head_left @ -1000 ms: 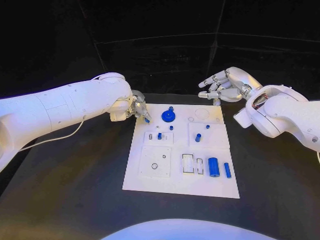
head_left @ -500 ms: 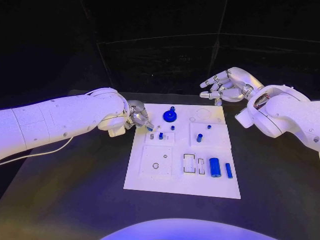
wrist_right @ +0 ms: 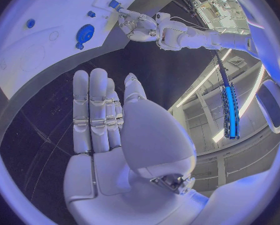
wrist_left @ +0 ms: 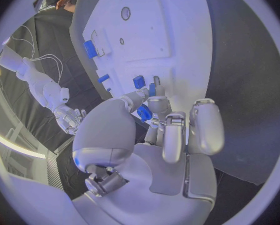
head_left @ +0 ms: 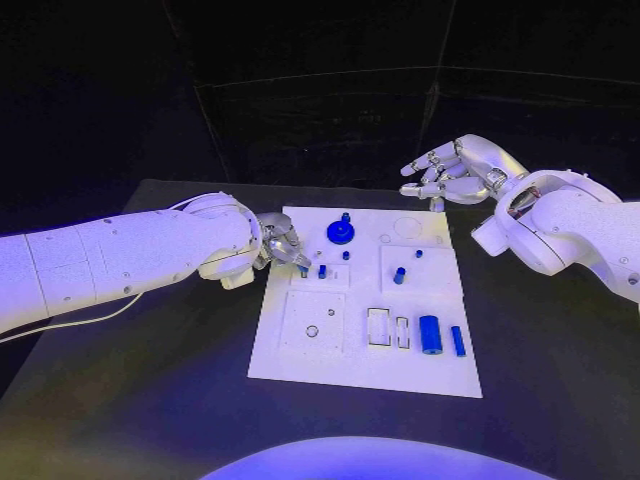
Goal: Assemble the parts on the task board
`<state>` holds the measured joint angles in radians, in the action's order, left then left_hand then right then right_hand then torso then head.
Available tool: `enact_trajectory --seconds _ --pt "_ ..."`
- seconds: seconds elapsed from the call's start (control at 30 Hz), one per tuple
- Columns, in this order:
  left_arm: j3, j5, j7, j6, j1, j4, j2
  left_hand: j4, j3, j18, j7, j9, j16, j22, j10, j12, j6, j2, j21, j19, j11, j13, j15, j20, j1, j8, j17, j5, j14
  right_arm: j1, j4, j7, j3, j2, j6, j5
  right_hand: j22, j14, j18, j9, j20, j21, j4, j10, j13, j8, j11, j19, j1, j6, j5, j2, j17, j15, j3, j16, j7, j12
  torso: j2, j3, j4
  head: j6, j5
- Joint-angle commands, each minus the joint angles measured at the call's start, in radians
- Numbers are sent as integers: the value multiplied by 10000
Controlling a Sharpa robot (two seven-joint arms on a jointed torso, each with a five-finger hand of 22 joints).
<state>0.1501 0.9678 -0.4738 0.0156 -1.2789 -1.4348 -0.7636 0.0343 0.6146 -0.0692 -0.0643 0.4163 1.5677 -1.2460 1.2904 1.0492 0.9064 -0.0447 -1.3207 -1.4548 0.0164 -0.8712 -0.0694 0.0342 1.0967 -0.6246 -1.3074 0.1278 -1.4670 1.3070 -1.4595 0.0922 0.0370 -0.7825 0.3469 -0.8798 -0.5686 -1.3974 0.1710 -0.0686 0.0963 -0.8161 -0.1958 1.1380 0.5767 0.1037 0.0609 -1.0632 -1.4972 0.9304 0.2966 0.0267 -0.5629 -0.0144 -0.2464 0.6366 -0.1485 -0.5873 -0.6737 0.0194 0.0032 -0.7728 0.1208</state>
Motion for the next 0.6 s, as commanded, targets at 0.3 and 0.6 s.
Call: enact_trajectory --seconds 0.3,0.6 --pt "0 496 -205 -316 43 132 129 -921 903 -48 80 34 31 -10 107 73 77 -40 -37 -41 26 1 -78 -14 -65 -144 -2634 5 -1038 20 -7 33 -4 10 -83 22 16 -63 130 1 18 64 1 -31 -12 -46 36 -73 -14 -37 41 106 -17 29 -48 -45 -57 -61 -9 8 -4 -35 -10" --pt "4 620 -265 -557 66 192 175 -918 866 -48 102 46 31 -14 117 72 105 -55 -37 -43 43 11 -89 -23 -95 -191 -2634 -1 -1038 20 -16 31 -4 -1 -82 22 16 -63 130 1 18 64 1 -31 -12 -46 36 -73 -14 -37 41 106 -17 29 -48 -45 -57 -61 -3 6 -2 -62 -19"
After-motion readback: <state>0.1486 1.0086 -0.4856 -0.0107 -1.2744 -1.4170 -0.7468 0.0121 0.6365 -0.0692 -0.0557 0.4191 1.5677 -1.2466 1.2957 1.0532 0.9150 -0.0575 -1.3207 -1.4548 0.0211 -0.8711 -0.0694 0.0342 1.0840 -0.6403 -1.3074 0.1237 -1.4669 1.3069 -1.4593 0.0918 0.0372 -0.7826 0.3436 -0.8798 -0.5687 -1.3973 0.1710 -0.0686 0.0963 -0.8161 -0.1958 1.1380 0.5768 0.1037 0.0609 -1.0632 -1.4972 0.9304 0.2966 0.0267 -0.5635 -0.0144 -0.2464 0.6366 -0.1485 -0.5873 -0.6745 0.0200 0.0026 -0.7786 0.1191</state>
